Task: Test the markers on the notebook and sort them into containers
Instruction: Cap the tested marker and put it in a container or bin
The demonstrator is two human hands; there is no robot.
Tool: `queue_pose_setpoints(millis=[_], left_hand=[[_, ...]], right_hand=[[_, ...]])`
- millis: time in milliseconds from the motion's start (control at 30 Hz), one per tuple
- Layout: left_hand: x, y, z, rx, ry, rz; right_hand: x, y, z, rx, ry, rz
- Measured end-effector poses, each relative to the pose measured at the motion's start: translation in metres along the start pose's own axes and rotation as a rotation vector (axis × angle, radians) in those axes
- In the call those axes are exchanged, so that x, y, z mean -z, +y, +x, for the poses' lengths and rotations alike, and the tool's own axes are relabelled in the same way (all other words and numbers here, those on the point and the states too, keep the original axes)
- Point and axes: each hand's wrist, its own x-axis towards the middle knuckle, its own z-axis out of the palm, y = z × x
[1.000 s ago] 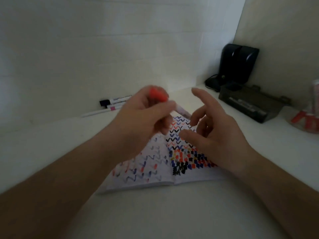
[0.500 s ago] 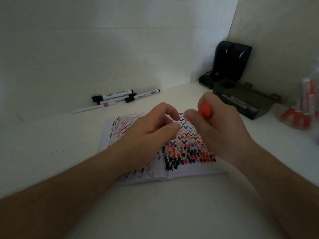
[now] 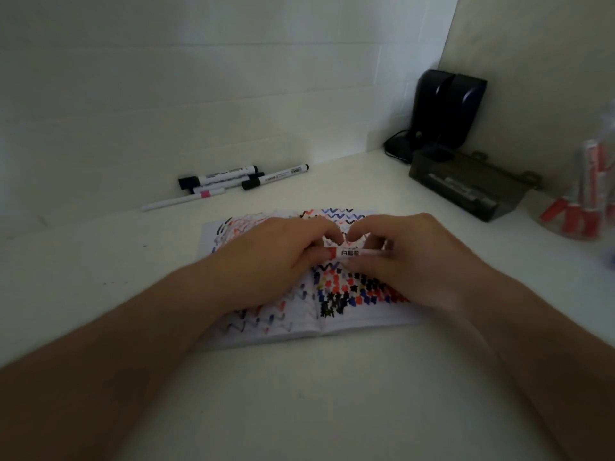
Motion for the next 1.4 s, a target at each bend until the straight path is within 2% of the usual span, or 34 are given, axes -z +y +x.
queue_pose_setpoints(millis=[133, 333, 400, 467, 533, 633, 867, 1067, 1400], left_hand=[[0.000, 0.009, -0.001, -0.035, -0.094, 0.042], [0.000, 0.019, -0.004, -0.055, 0.009, -0.201], [-0.001, 0.018, -0.003, -0.042, 0.024, -0.201], [-0.004, 0.018, -0.002, -0.077, 0.033, -0.136], [-0.008, 0.019, -0.002, -0.121, 0.073, -0.100], [-0.012, 0.019, -0.002, -0.116, 0.135, -0.169], [-0.014, 0.024, -0.001, -0.034, 0.107, -0.293], [-0.019, 0.028, -0.001, -0.090, 0.172, 0.013], [-0.016, 0.022, 0.003, -0.102, 0.083, -0.147]], right_hand=[[0.011, -0.004, -0.003, -0.156, 0.105, 0.472], [0.006, -0.005, 0.000, -0.246, 0.108, 1.314], [0.002, -0.005, 0.000, -0.226, 0.074, 1.496], [-0.003, -0.008, 0.000, -0.157, -0.026, 1.463], [-0.008, -0.012, 0.000, -0.134, -0.061, 1.351], [-0.010, -0.012, -0.001, -0.128, -0.023, 1.295], [-0.008, -0.014, 0.000, -0.134, 0.048, 1.283], [-0.015, -0.019, 0.001, -0.142, 0.196, 1.159], [-0.016, -0.016, 0.003, -0.166, 0.122, 1.248]])
